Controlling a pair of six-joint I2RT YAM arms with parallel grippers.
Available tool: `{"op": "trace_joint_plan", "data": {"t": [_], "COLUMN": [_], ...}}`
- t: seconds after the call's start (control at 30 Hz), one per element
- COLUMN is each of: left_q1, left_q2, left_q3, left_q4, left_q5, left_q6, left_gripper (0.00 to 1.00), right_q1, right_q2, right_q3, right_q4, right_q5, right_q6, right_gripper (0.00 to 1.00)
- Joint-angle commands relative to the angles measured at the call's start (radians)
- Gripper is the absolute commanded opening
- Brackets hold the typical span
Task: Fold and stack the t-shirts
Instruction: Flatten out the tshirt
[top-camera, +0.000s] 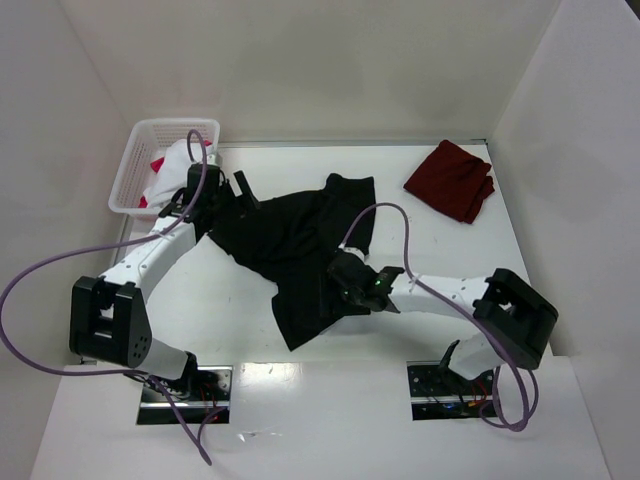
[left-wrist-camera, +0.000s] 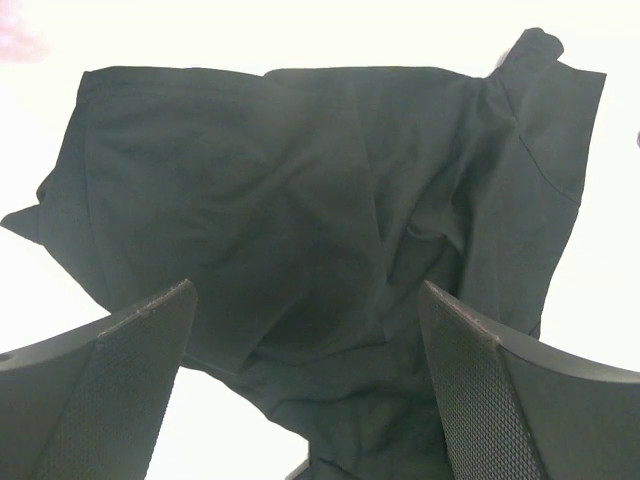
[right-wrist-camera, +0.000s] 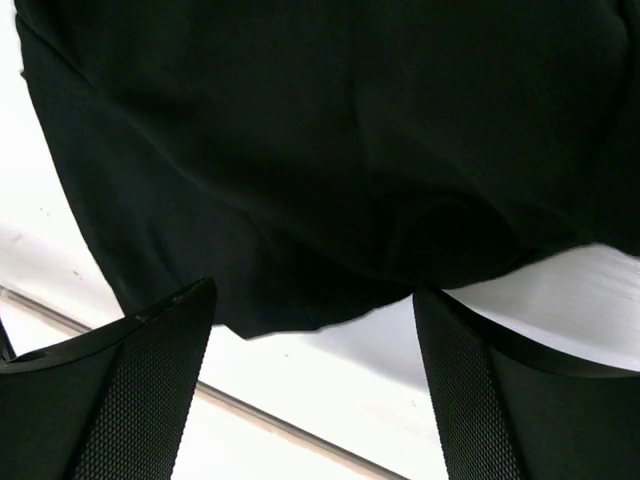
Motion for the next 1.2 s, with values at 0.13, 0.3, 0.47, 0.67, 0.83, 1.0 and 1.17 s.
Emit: {"op": "trace_joint_plan", "data": {"t": [0.13, 0.3, 0.47, 0.67, 0.83, 1.0, 1.17], "left_q1": [-0.002, -0.002, 0.007, 0.007, 0.007, 0.007, -0.014], "left_q2": [-0.031, -0.031, -0.022, -0.038, -0.091, -0.057, -0.003], "left_q3": [-0.014, -0.023, -0.034, -0.107, -0.214, -0.258, -0.267], "left_q4": [0.028, 0.028, 0.028, 0.028, 0.066, 0.114, 0.125], "left_q5": [0.001, 0.001, 0.001, -0.009, -0.072, -0.051, -0.039], "left_q6": [-0.007, -0.007, -0.007, -0.056, -0.141, -0.174, -0.184], "left_gripper": [0.99, 0.99, 0.99, 0.99, 0.99, 0.99, 0.99], "right_q1": [0.021, 0.021, 0.03, 0.03, -0.049, -0.116, -0.116], "right_q2": [0.057, 0.137, 0.2, 0.034, -0.165, -0.242, -0.274], "right_q3": [0.077, 0.102, 0.134, 0.154, 0.177, 0.142, 0.102], "right_q4": [-0.02, -0.009, -0.009, -0.086, -0.161, -0.212, -0.241], "right_q5": [0.061, 0.061, 0.082, 0.217, 0.26, 0.26, 0.263], "right_q6": [-0.01, -0.019, -0.018, 0.08, 0.094, 0.073, 0.116], "right_gripper": [0.78, 0.6, 0.28, 0.0, 0.0, 0.0, 0.0]}}
